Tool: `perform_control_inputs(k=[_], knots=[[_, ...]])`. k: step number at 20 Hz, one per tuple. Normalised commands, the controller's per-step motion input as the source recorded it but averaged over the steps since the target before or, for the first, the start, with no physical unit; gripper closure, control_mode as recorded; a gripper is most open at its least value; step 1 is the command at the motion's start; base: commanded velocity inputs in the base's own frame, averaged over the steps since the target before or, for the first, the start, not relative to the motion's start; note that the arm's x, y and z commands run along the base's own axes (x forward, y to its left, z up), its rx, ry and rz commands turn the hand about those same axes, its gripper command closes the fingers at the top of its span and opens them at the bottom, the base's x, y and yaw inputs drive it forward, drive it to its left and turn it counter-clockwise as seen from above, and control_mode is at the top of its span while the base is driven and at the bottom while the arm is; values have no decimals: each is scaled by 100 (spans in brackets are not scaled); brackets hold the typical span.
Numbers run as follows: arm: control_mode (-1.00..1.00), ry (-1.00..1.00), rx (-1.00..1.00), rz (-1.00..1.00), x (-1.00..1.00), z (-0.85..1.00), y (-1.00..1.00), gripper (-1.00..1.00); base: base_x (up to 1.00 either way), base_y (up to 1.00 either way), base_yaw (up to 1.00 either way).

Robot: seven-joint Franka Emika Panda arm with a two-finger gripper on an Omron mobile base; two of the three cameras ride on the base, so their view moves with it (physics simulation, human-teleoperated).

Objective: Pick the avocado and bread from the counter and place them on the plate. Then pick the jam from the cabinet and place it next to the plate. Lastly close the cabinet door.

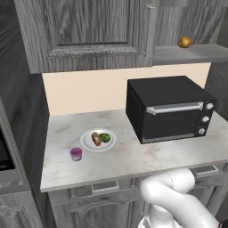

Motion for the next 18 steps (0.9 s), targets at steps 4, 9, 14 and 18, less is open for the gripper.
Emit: perform_control_inputs(k=[4,9,14,18], knots=[[-100,1,1,0,-11,0,-7,-100,0,0,0],[-100,-3,0,-5,-21,2,-17,-100,0,0,0],[-100,-7,-1,-7,-35,1,-13,-100,0,0,0],[-100,-1,0,-3,-4,4,-14,-100,0,0,0]])
